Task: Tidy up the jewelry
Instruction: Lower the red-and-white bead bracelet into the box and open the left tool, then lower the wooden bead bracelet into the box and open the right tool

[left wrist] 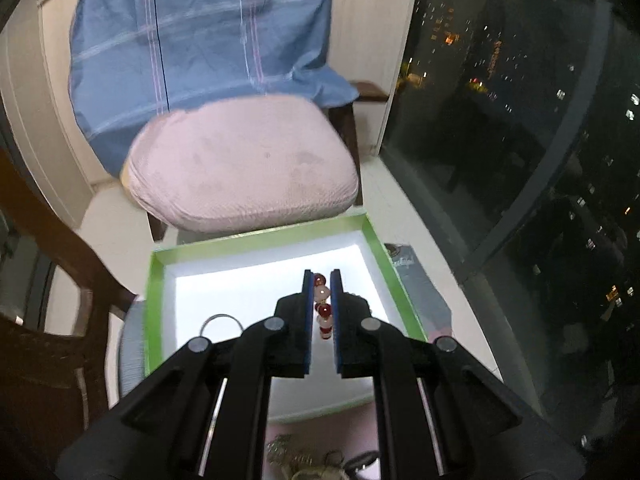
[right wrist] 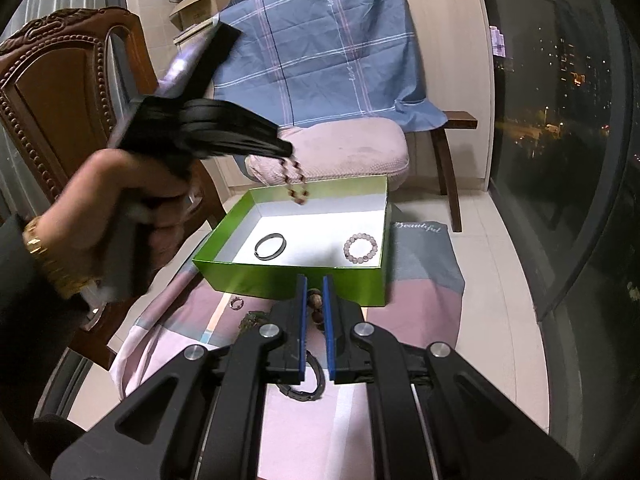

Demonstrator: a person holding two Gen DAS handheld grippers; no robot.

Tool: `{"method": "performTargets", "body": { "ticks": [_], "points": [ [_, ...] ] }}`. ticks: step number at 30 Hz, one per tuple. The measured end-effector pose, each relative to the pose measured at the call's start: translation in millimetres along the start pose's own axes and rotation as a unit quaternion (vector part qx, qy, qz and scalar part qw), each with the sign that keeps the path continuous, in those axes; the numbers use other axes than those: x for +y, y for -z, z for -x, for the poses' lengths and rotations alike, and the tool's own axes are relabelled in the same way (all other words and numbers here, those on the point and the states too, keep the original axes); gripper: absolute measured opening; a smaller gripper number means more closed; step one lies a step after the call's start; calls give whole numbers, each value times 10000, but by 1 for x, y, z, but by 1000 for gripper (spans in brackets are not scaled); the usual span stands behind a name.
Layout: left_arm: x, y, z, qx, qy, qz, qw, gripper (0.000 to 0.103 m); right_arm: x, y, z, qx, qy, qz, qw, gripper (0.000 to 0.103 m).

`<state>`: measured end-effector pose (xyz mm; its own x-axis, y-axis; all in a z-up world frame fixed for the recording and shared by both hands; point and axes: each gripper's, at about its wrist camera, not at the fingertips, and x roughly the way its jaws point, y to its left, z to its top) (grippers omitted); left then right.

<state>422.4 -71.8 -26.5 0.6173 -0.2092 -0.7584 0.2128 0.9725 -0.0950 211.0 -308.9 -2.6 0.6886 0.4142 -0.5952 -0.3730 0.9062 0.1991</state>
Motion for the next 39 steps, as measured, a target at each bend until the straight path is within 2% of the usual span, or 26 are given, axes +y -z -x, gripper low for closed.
{"method": "performTargets", "body": {
  "ticks": [1,2,3,4,5,7,10,12,17,20,24,26,29,34,39],
  "points": [
    [1,-1,-8,59,-8,16,10000,9,0,0,1,-2,4,-7,10000,8],
    [3,-2,-18,126,-67,45,9999,16,0,-1,1,-5,9,-13,10000,8],
    [5,0,-23,197,-112,74,9997,41,-1,-2,1,-11,13,-27,10000,8],
    [7,1,-27,230,-188,86,9995,51,-2,-2,0,-14,10,-40,10000,8],
    [9,3,-26,151,-296,78,9994,56,-3,-3,0,-20,16,-47,10000,8],
    [12,10,-18,133,-303,106,9994,56,-5,-4,1,-25,18,-77,10000,8],
    [11,27,15,-34,-327,29,9995,61,-6,-4,2,-55,16,-103,9999,8],
    [6,44,51,-369,-353,-87,9987,76,-6,-4,2,-58,-8,-117,9999,8],
    [5,102,144,-1246,-166,0,9921,90,-4,-2,-1,-21,-9,-84,10000,8],
    [15,135,171,-1511,-195,328,9878,92,-2,0,-3,40,-29,-81,10000,8],
    [29,170,172,-1655,-663,528,9826,92,0,2,-7,103,14,-18,9999,8],
    [42,183,163,-1557,-840,699,9817,92,1,3,-9,134,33,-4,9999,8],
    [62,188,157,-1396,-595,985,9835,92,3,7,-16,239,85,8,9997,8],
    [80,189,160,-1296,-792,1072,9826,92,16,7,-21,318,68,132,9994,8],
    [101,190,161,-1103,-615,1360,9826,92,38,-15,-38,380,-84,161,9991,8]
  ]
}}
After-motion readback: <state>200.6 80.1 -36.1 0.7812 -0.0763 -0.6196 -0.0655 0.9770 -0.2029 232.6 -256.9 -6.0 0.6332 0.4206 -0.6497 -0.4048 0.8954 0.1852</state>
